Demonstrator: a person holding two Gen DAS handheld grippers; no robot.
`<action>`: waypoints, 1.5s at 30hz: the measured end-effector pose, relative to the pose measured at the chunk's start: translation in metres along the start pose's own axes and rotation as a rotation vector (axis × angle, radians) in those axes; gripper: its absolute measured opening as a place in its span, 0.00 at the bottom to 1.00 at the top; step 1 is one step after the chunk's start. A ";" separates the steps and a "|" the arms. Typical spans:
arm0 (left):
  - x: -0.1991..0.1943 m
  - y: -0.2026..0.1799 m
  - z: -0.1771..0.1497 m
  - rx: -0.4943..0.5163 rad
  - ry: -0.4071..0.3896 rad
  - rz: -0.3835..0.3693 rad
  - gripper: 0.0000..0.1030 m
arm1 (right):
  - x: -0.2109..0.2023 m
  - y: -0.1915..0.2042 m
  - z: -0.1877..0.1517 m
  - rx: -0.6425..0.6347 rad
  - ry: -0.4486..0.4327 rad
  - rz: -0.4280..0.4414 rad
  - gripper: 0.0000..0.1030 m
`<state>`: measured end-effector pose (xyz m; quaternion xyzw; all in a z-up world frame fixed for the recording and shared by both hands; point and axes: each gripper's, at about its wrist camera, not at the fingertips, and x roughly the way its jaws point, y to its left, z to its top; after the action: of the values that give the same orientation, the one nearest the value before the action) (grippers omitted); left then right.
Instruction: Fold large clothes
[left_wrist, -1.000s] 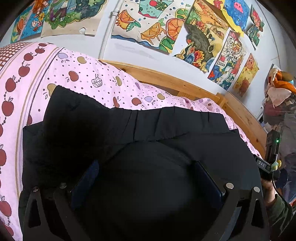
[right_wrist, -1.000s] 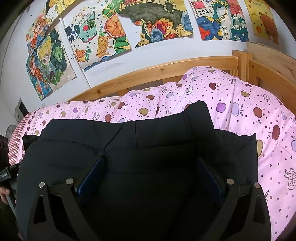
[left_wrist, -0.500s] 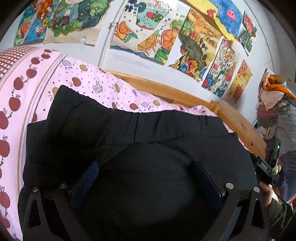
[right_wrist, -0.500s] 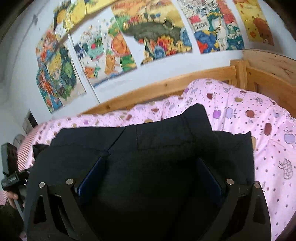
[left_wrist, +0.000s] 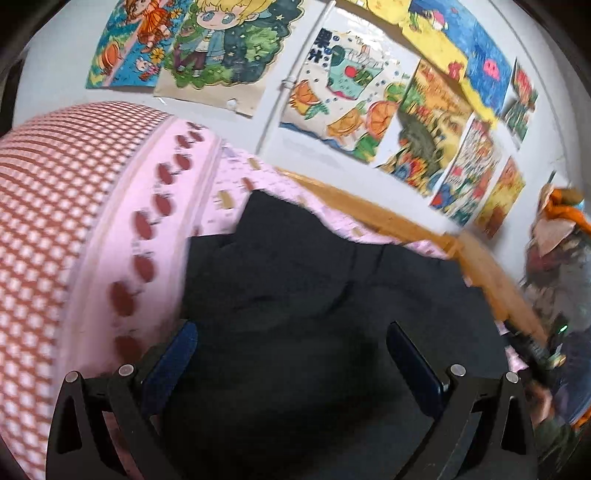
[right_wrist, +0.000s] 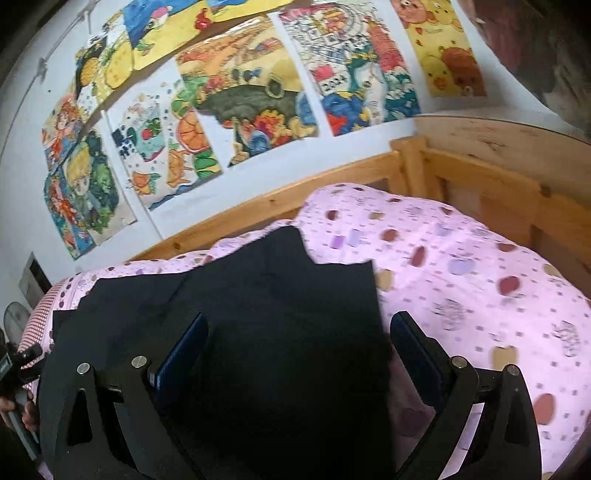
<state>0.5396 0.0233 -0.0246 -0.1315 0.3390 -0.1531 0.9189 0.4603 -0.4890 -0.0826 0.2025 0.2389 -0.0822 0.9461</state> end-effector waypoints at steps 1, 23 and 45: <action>-0.001 0.002 -0.001 0.010 0.008 0.025 1.00 | -0.001 -0.005 0.001 0.011 0.004 -0.007 0.94; 0.039 0.041 -0.026 -0.060 0.174 -0.106 1.00 | 0.039 -0.038 -0.033 0.050 0.280 0.127 0.99; 0.056 0.036 -0.037 -0.065 0.258 -0.292 1.00 | 0.049 -0.018 -0.057 -0.025 0.389 0.414 0.99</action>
<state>0.5629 0.0302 -0.0966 -0.1880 0.4358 -0.2894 0.8312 0.4752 -0.4839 -0.1583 0.2474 0.3705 0.1559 0.8816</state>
